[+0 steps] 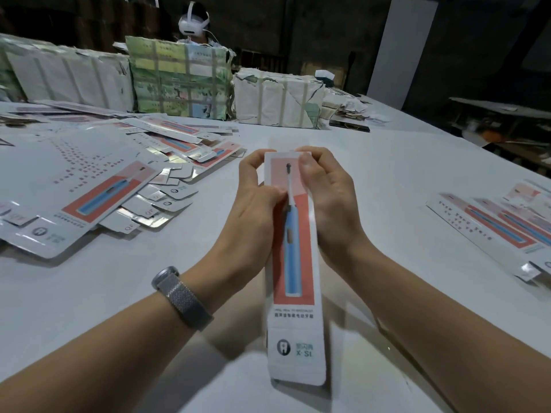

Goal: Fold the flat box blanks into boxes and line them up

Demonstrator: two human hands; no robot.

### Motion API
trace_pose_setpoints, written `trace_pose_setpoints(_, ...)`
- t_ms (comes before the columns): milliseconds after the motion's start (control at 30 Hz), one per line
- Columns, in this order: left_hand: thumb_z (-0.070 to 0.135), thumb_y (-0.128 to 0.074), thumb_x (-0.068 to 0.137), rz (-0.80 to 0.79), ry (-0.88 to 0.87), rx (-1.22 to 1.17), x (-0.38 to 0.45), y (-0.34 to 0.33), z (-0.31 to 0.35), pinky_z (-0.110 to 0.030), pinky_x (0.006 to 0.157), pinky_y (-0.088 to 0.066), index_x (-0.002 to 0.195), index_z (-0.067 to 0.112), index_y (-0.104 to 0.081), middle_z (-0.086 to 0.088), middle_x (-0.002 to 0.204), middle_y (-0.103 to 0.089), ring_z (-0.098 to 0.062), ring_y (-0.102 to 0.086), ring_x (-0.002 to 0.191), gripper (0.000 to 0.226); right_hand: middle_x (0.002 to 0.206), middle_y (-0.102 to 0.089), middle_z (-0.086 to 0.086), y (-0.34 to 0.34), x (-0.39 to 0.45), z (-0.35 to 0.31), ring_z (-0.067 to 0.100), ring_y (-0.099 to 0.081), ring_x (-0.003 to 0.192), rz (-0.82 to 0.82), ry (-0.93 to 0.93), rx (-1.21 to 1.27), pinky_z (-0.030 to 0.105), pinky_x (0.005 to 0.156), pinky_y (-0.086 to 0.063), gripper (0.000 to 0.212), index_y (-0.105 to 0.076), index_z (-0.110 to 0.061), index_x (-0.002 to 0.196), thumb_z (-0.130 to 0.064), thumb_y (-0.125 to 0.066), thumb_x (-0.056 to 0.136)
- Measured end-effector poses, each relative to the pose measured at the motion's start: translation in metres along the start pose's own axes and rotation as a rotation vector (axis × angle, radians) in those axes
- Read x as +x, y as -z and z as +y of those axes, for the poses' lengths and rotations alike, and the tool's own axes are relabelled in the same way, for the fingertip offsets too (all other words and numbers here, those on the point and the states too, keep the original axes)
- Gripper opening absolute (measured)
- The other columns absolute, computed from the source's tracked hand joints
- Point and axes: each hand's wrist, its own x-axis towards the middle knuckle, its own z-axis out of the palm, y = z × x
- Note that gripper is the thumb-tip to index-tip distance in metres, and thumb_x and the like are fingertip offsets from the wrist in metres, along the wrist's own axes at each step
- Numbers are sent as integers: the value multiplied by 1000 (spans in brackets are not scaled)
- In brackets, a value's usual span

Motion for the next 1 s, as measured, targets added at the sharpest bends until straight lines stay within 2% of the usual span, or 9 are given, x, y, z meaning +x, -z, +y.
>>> trace_pose_setpoints(67,24,-40,84,-14,14,-2,0,1,-1,-23,57,-54,114,41,-44,4,77,-72,-10,-68,65,34,103,-62,10,1,0,1,25,-65,86,1,6,38,36,80,-56,15,-57,-26,110,-28,-50,97)
trace_pose_setpoints(167,27,-40,86,-23,10,37,-1,2,0,-22,60,-55,114,45,-42,4,82,-73,-12,-70,68,33,111,-59,4,1,0,2,23,-68,96,-5,11,40,34,84,-60,28,-43,-39,124,-20,-48,103)
trace_pose_setpoints(333,25,-39,87,-16,-4,61,-2,1,1,-25,60,-56,119,49,-38,3,85,-74,-13,-70,68,40,124,-59,3,1,2,3,24,-68,106,-4,-67,148,40,91,-58,43,-35,-34,137,-14,-50,102)
trace_pose_setpoints(467,23,-38,88,-8,-27,63,-3,5,3,-20,55,-54,118,61,-29,5,68,-70,-10,-67,58,50,105,-66,8,6,4,3,32,-65,96,20,-101,217,49,94,-53,27,-60,-19,120,-10,-58,94)
trace_pose_setpoints(567,23,-37,88,0,-29,89,-3,5,4,-19,53,-51,118,57,-32,7,64,-66,-6,-63,55,46,96,-72,3,7,5,2,28,-61,94,20,-87,171,59,96,-47,14,-67,-15,99,-16,-60,87)
trace_pose_setpoints(633,21,-37,92,-14,-27,108,-3,4,4,-16,52,-50,118,49,-36,10,66,-66,-3,-62,55,38,87,-72,-1,9,7,2,22,-62,87,19,-98,159,53,86,-52,11,-68,-17,88,-23,-59,87)
trace_pose_setpoints(767,27,-37,91,-72,-24,156,-6,1,4,-14,55,-50,118,43,-38,13,71,-65,-2,-63,59,31,73,-67,-6,17,13,-2,7,-63,70,-1,-134,142,25,67,-53,24,-60,-14,78,-29,-56,96)
trace_pose_setpoints(900,26,-40,89,-91,-19,163,-6,-1,3,-18,58,-50,122,41,-38,2,75,-61,-5,-60,62,36,68,-65,-9,23,16,-6,7,-61,67,-103,-224,126,28,64,-49,14,-62,-13,88,-26,-59,84)
trace_pose_setpoints(1000,21,-38,95,-91,-22,175,-6,3,4,-16,56,-49,134,38,-34,8,71,-61,-1,-59,59,42,74,-64,1,24,17,-7,14,-59,67,-117,-200,55,27,60,-50,10,-71,-12,88,-17,-62,90)
